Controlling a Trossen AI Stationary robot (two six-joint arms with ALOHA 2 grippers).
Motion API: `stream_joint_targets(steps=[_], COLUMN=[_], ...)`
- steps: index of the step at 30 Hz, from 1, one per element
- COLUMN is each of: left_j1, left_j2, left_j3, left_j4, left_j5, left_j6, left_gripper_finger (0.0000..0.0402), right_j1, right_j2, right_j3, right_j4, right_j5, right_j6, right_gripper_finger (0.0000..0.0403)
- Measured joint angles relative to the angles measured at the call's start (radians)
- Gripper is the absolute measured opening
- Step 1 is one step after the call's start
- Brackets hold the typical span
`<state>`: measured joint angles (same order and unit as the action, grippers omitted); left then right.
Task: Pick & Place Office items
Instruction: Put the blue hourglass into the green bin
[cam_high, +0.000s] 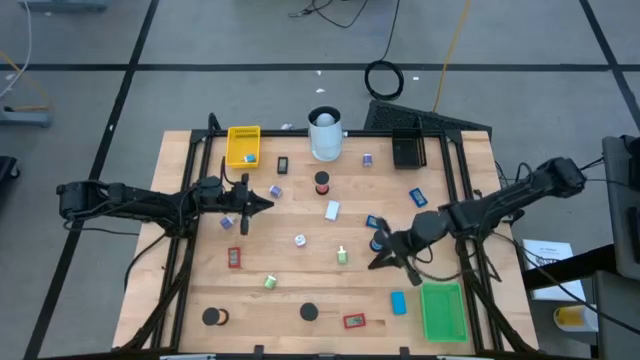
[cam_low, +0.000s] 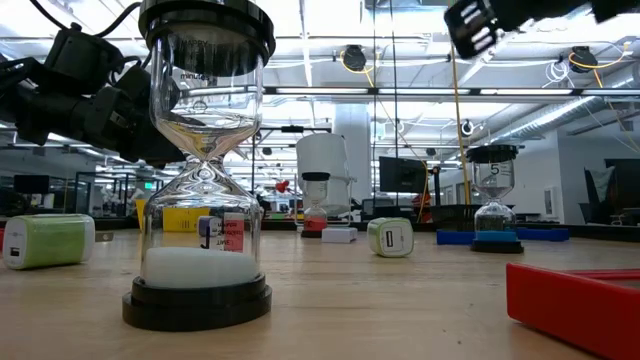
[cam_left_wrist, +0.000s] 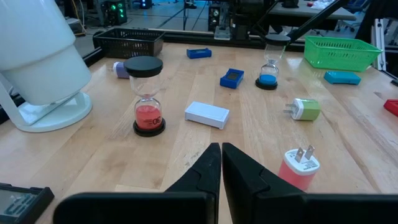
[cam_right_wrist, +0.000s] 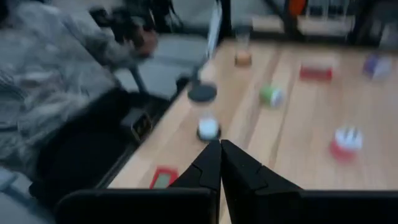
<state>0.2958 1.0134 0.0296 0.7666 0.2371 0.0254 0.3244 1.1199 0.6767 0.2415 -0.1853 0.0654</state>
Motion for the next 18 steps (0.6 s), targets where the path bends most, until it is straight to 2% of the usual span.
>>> stream_joint_targets(steps=[3,5,11,18], left_j1=[0.000,0.000,0.000,0.000], left_j2=[0.000,0.000,0.000,0.000], left_j3=[0.000,0.000,0.000,0.000], left_j4=[0.000,0.000,0.001,0.002], left_j5=[0.000,0.000,-0.001,-0.001], left_j6=[0.000,0.000,0.012,0.000], left_gripper_finger=[0.0021,0.0021,0.0021,0.0021], right_j1=[-0.047,-0.078,-0.109,-0.116], right_j2=[-0.010,-0.019,-0.060,-0.002], right_j3=[-0.057,-0.058,0.086,0.263], right_j4=[0.127,0.098,-0.387,-0.746], right_j5=[0.019,0.124,0.421,0.609], right_j6=[0.001,0.081,0.230,0.523], right_gripper_finger=[0.0004,0.0004,0.0033,0.0108])
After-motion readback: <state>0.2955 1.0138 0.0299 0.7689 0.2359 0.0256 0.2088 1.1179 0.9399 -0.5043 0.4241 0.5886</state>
